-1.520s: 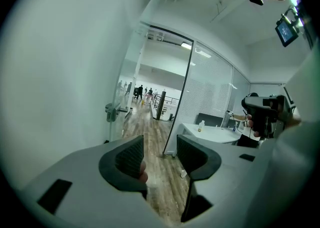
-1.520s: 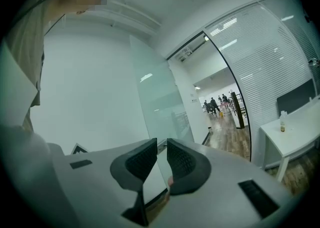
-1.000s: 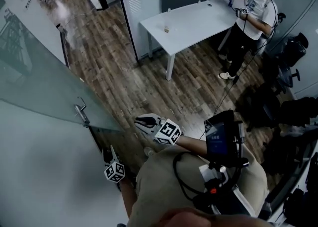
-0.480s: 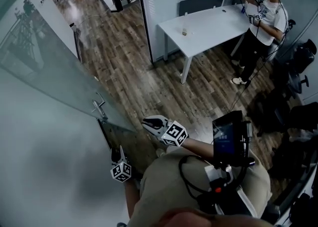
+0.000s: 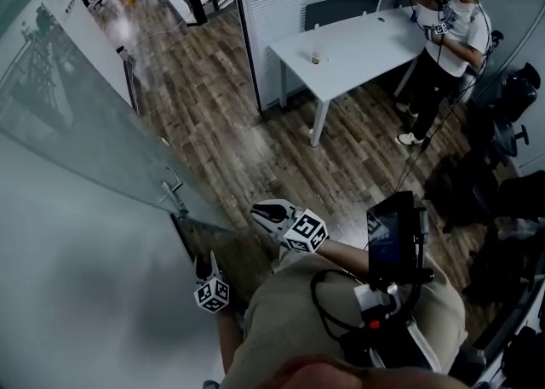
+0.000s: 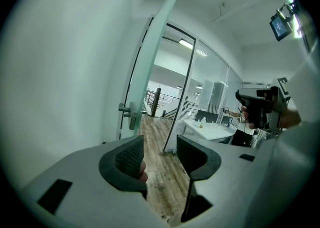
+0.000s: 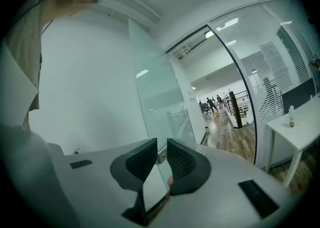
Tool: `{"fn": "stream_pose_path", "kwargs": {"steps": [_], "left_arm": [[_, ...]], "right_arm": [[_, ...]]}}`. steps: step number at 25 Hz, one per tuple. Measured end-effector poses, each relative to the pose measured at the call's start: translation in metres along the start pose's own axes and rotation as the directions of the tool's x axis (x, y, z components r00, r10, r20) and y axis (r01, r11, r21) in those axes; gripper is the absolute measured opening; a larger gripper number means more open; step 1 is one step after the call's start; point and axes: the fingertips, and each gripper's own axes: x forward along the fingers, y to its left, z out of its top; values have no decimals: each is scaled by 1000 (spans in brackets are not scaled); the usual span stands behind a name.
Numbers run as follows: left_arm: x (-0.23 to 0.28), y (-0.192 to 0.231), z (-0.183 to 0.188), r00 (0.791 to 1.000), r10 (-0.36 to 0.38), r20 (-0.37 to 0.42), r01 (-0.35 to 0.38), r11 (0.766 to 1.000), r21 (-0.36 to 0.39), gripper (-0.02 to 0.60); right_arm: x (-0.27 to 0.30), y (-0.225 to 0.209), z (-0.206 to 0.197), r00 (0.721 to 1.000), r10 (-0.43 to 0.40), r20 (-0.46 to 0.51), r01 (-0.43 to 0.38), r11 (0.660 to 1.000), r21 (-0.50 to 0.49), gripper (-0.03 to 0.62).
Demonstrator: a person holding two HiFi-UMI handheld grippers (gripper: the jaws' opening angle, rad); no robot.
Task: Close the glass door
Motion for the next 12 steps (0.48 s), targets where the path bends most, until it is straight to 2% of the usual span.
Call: {"fn": "stream_pose_path", "kwargs": {"steps": [6, 12], "left_arm": [[19, -11, 11, 1000, 19, 2, -19, 1000, 7, 225], [41, -27, 20, 999, 30, -21, -30, 999, 13, 225]], "right_arm": [[6, -27, 3, 1000, 12, -9, -12, 1000, 15, 67], [17, -54, 26, 999, 39, 10, -39, 999, 14, 67]]}}
